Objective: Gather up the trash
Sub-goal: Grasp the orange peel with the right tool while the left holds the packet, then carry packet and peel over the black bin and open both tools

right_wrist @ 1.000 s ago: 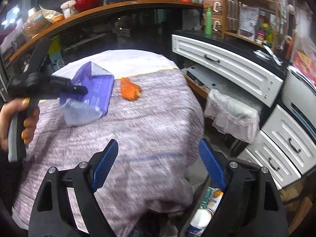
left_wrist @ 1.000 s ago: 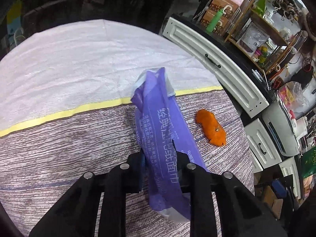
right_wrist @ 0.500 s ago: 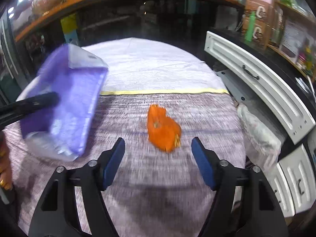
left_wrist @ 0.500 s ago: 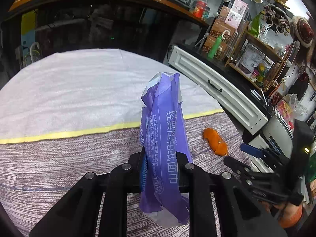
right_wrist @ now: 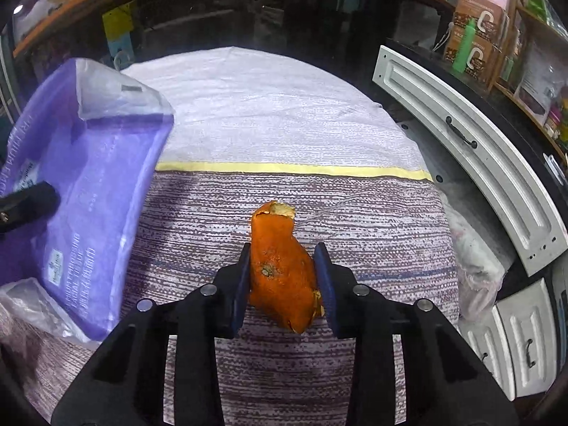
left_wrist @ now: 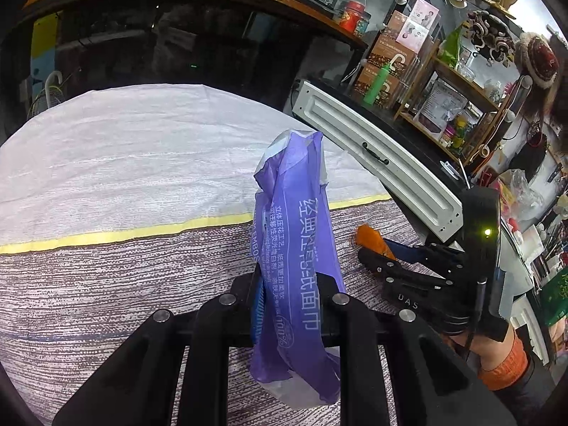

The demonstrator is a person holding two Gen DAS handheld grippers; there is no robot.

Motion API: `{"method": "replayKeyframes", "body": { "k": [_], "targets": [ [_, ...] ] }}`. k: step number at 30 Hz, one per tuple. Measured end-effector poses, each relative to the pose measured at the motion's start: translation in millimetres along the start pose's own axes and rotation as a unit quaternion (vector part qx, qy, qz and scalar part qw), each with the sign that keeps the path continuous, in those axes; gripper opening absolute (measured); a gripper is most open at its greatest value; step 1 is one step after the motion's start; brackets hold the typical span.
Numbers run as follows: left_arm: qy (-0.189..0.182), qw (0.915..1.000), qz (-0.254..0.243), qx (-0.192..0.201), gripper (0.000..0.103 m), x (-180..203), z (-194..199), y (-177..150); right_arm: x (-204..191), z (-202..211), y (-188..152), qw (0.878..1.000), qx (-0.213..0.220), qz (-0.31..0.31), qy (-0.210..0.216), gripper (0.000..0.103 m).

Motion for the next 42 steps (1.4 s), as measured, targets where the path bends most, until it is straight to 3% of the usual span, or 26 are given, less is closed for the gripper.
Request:
{"method": "replayKeyframes", "body": {
  "k": [11,21,27,35,42],
  "targets": [
    [-0.002,0.9988,-0.047,0.009,0.019,23,1,-5,15,70,-42,0.997,0.057,-0.035,0.028,0.032],
    [-0.035,0.9961,-0.081,-0.008,0.019,53,-4,-12,44,146,-119,0.992,0.093,-0.076,0.03,0.032],
    [-0.054,0.9919,-0.115,0.003,0.019,88,19,-20,65,177,-172,0.988,0.103,-0.111,0.016,0.032],
    [-0.098,0.9803,-0.172,0.0,0.019,154,41,-52,100,192,-244,0.98,0.097,-0.175,-0.008,0.032],
    [-0.148,0.9645,-0.215,-0.037,0.019,220,30,-95,133,178,-296,0.972,0.065,-0.224,-0.033,0.032]
  ]
}}
Point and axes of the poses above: each gripper's, at about its wrist camera, not at the fingertips, and z roughly against the way its jaws point, x to its right, y to its top, the point moved 1 cm from there along -z, roughly the way its jaws point, and after that the axes turned 5 degrees about -z, right-handed, at the moved point
